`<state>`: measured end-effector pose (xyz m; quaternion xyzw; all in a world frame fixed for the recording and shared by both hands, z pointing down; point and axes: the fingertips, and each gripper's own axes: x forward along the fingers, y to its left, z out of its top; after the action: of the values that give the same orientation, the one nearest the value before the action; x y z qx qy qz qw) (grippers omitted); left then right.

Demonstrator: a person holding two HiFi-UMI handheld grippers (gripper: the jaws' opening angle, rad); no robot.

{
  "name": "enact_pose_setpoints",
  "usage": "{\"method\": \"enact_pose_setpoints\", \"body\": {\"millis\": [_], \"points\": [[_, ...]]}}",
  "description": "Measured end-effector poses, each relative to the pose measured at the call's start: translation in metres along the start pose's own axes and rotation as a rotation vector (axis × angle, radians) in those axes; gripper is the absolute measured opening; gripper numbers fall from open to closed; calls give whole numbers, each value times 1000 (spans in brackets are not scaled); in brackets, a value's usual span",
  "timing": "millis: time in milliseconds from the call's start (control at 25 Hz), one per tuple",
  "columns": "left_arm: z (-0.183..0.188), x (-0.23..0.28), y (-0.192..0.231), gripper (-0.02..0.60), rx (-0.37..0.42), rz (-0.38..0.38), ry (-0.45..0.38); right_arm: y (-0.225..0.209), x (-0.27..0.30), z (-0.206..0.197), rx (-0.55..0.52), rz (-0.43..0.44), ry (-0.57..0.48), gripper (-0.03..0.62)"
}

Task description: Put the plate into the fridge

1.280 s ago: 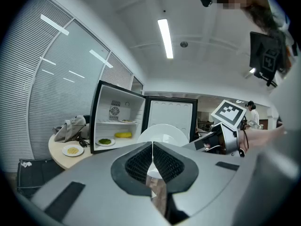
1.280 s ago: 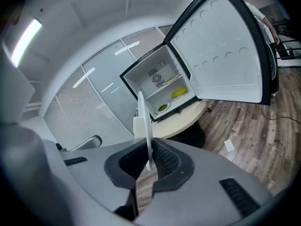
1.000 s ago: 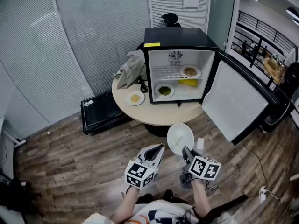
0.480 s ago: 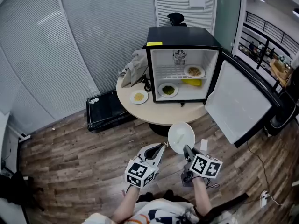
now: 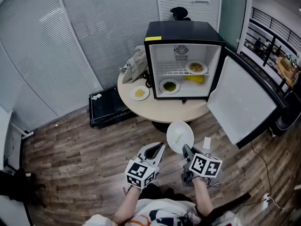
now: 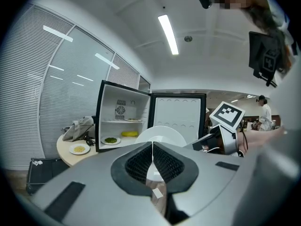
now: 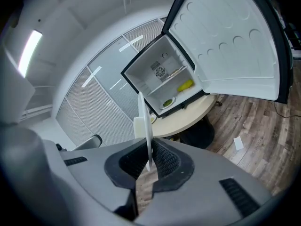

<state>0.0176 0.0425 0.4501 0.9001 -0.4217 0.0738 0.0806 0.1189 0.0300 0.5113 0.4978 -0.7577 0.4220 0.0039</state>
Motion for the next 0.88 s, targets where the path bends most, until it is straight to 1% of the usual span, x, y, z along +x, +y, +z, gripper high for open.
{"method": "enact_pose_setpoints", "body": {"millis": [200,400,680,880], "points": [[3,-1,9,14,14,18,17,-4,9,8,18,-1,-6,29],[1,6,27,14,10,30,28,-7,28,12,35,-4,-1,29],[2,36,58,14,-2,-6,32,-11,64,33,44,-34,-8,29],[7,61,90,14,12,-51,43,-5,99,53,57,-48,-22,29]]}}
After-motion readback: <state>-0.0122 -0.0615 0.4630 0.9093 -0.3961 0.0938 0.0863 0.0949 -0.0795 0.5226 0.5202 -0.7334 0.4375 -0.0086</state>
